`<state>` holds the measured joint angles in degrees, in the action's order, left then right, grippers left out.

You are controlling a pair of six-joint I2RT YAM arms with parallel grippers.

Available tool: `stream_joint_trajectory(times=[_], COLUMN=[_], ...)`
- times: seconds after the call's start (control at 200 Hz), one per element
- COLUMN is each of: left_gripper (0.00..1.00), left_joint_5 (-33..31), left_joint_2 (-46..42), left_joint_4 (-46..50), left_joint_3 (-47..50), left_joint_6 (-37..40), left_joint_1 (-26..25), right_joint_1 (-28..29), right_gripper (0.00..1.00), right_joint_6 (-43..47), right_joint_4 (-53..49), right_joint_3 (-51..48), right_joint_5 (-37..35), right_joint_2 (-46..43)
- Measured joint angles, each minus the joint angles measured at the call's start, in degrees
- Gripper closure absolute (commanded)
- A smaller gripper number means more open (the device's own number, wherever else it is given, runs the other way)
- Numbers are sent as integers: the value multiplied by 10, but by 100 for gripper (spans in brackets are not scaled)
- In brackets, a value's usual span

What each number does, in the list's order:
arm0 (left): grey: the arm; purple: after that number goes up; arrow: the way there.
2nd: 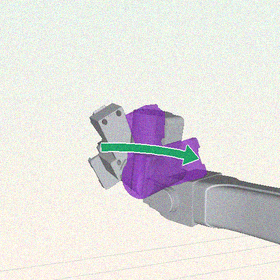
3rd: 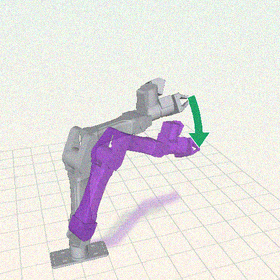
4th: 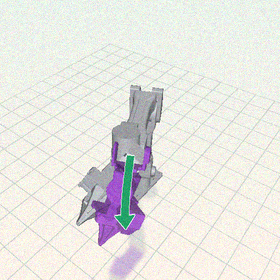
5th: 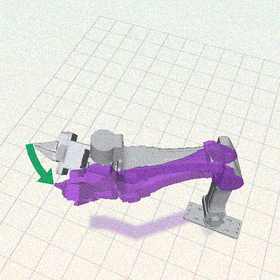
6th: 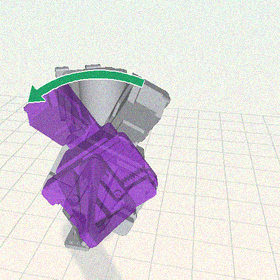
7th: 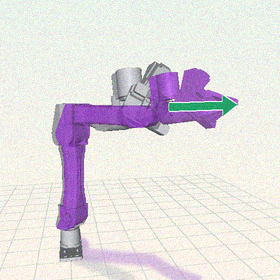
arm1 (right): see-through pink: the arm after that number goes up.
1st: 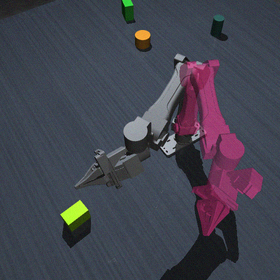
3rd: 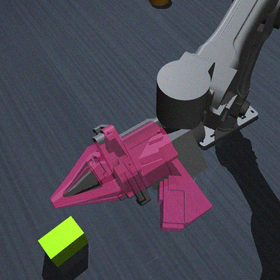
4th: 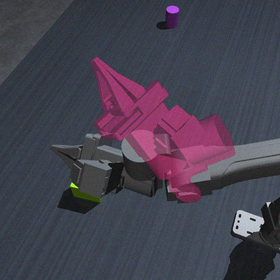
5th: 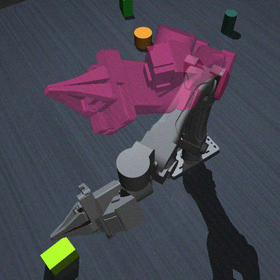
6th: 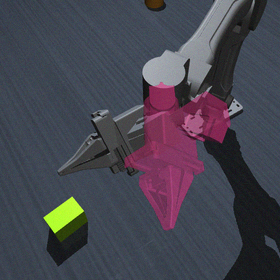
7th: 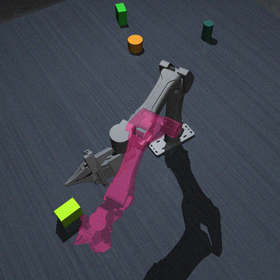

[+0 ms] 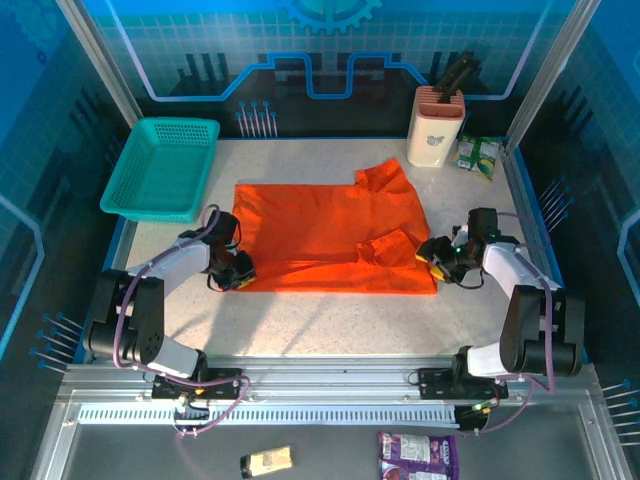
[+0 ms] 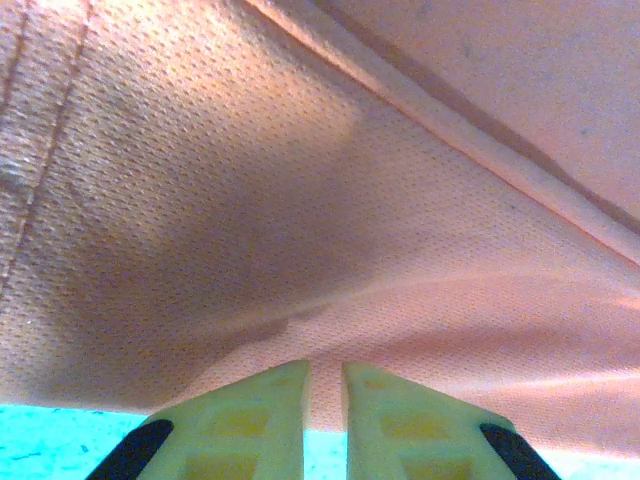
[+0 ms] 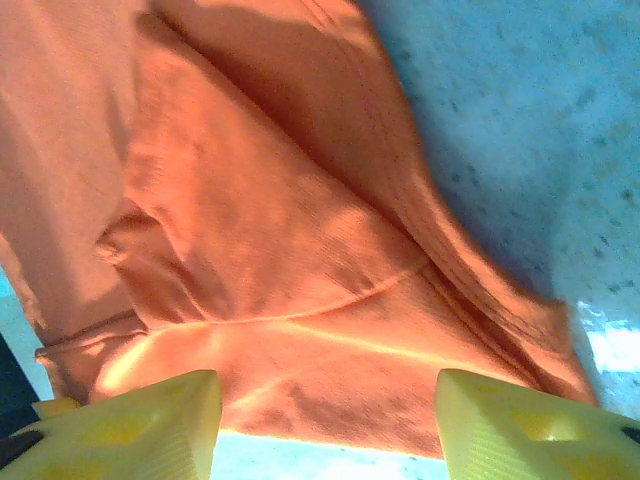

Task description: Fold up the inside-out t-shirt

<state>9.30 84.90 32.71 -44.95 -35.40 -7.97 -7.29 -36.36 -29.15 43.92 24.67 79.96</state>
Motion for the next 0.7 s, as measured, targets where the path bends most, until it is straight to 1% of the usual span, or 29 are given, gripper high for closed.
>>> stream_joint_trajectory(times=[0.15, 0.25, 0.42, 0.57, 0.7], left_gripper=[84, 84, 84, 83, 83], left_joint_5=[-17, -29, -32, -32, -28], left_joint_2=[8, 35, 81, 77, 53], left_joint_4=[17, 19, 19, 17, 9], left_joint_3=[-25, -44, -48, -45, -18], left_joint_6=[11, 15, 14, 10, 5], left_joint_1=[0, 5, 14, 16, 15], right_joint_1=[10, 24, 45, 45, 32], right_gripper=[41, 41, 40, 40, 40], right_joint_6=[1, 2, -7, -18, -21], right_joint_4=[9, 26, 53, 63, 63], right_joint_3=[35, 51, 53, 41, 23], right_joint_5=[14, 31, 54, 41, 30], right_joint_2=[29, 68, 120, 133, 133])
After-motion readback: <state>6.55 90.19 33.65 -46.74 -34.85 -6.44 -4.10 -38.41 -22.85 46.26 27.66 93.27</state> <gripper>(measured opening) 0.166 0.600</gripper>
